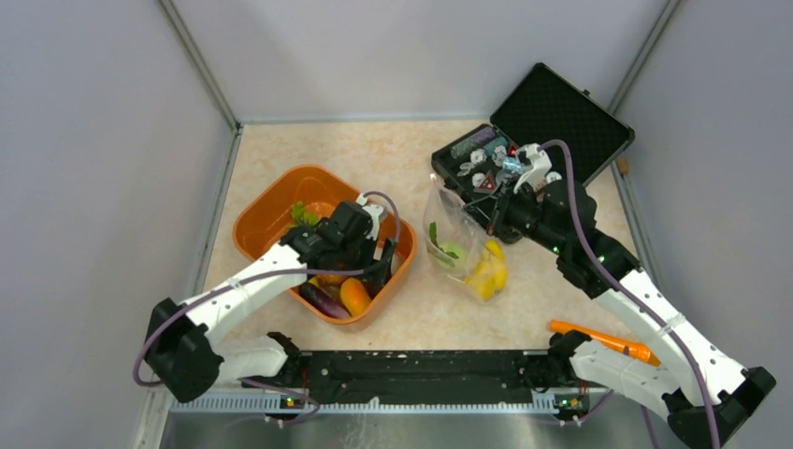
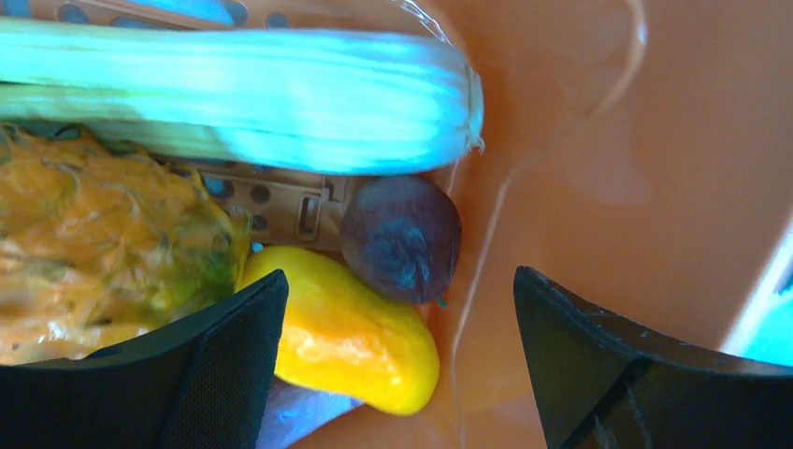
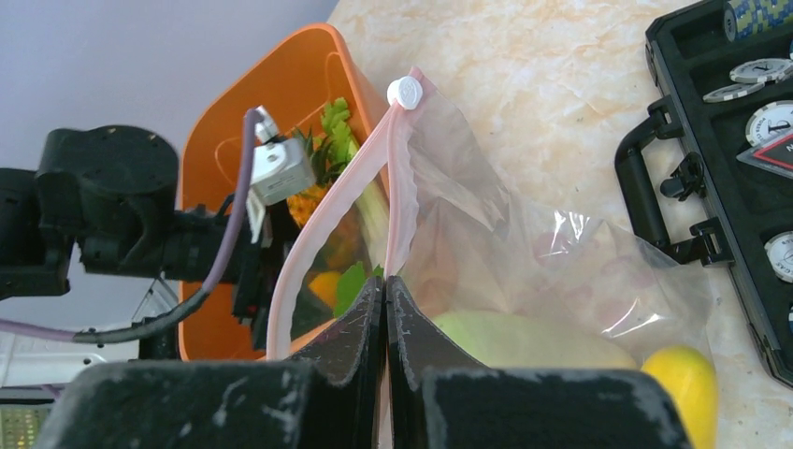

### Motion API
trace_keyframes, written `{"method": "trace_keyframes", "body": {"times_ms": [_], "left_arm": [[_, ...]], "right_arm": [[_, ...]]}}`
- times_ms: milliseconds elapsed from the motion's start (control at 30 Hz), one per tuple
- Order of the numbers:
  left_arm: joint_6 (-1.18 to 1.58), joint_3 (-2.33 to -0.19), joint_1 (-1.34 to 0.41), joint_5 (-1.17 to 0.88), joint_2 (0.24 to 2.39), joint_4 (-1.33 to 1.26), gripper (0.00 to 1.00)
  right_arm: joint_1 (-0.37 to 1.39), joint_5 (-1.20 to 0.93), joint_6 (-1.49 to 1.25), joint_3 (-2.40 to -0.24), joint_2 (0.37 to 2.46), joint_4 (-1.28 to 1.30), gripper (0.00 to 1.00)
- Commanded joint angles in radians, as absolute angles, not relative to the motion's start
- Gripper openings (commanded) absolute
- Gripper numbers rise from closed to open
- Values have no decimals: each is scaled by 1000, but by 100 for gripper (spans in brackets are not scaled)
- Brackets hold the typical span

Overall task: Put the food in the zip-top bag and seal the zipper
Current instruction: Move the bin to the center of the board, then pick up the fake fruit from the bin.

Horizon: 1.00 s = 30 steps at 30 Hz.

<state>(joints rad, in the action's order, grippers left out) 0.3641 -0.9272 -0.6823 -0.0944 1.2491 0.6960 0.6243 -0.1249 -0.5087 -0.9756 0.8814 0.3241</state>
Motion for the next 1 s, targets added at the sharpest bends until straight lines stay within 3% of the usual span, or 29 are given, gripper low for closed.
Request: {"method": "trace_keyframes", "body": {"times_ms": [0, 133, 367, 500, 700, 967], "left_arm": [[347, -862, -738, -125, 1114, 702, 89], [387, -793, -752, -75, 980, 664, 88], [478, -842, -747, 342, 793, 650, 98], [598, -893, -729, 475, 834, 813, 99], [810, -919, -672, 515, 993, 917, 99], [875, -913, -539, 362, 1147, 833, 99]], "right_arm": [[626, -112, -513, -977, 854, 311, 0], [626, -88, -498, -979, 863, 316, 0], [626, -69, -448, -1005, 913, 313, 0], [626, -64, -414, -1016, 943, 304, 0], [624, -66, -343, -1044, 1004, 301, 0], [620, -136, -338, -1035, 1058, 249, 0]]}}
